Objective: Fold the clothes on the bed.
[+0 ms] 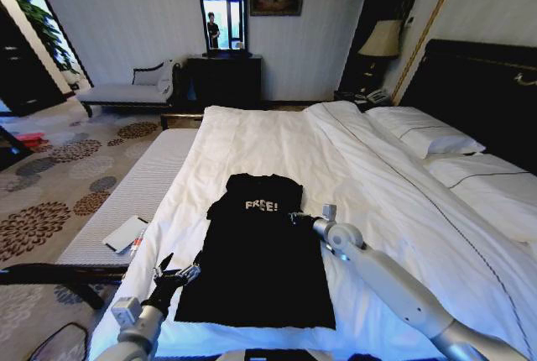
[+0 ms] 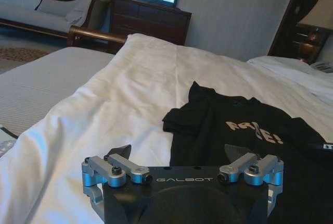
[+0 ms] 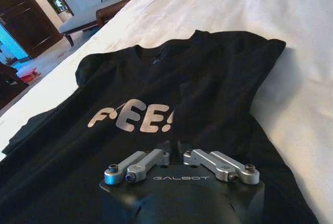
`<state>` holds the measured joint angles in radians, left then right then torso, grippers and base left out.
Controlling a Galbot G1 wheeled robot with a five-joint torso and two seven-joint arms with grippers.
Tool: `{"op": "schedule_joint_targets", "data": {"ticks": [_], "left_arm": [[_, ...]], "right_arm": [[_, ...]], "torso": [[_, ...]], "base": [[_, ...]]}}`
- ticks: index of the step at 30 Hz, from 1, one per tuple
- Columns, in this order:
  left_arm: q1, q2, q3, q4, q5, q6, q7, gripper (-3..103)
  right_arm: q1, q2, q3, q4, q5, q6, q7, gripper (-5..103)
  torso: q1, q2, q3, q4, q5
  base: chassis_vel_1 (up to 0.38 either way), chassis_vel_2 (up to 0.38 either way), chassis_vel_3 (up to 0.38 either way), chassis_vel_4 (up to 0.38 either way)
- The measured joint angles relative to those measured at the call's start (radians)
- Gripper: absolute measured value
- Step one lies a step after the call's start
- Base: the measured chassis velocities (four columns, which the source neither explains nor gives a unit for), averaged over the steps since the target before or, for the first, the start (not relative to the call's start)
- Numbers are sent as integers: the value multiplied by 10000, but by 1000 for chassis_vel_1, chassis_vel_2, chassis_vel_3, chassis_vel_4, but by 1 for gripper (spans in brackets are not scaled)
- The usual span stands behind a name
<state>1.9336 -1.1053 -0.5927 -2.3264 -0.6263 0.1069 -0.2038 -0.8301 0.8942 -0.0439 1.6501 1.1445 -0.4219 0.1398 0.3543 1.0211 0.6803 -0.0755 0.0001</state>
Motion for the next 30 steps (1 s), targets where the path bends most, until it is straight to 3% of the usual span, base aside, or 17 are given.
{"op": "schedule_joint_targets", "data": {"ticks": [3,9,11,14,17,18,24,30], "left_arm": [[-223,50,57,121,10,9,-77,100],[-712,211,197,241,-176,134,-195,100],[-1073,310,267,344,-349,221,-287,100],[-1671,478,430,546,-563,339,-407,100],[-2850,891,771,1092,-1072,515,-501,100],[-3154,1000,824,1347,-1244,558,-515,100],[-4265,1246,698,2601,-1855,593,-407,100],[-5515,1169,1149,3893,-2625,616,-105,100]], "right_arm": [[-2,-37,253,10,-70,168,-11,24],[-71,-291,738,267,-182,459,-52,40],[-251,-485,1036,520,-196,539,-41,51],[-668,-685,1552,855,-199,589,14,56],[-1490,-995,2488,1314,-189,589,125,73],[-1700,-1075,2709,1413,-206,589,138,73],[-2329,-1246,3318,1620,-278,585,144,97],[-3672,-1261,4541,1904,-468,561,151,100]], "torso": [[0,0,0,1,0],[0,0,0,1,0],[0,0,0,3,0],[0,0,0,4,-1],[0,0,0,-11,-1],[0,0,0,-13,-2],[0,0,0,10,2],[0,0,0,-5,-2]], "base": [[0,0,0,0],[0,0,0,0],[0,0,0,0],[0,0,0,0],[0,0,0,0],[0,0,0,0],[0,0,0,0],[0,0,0,0]]}}
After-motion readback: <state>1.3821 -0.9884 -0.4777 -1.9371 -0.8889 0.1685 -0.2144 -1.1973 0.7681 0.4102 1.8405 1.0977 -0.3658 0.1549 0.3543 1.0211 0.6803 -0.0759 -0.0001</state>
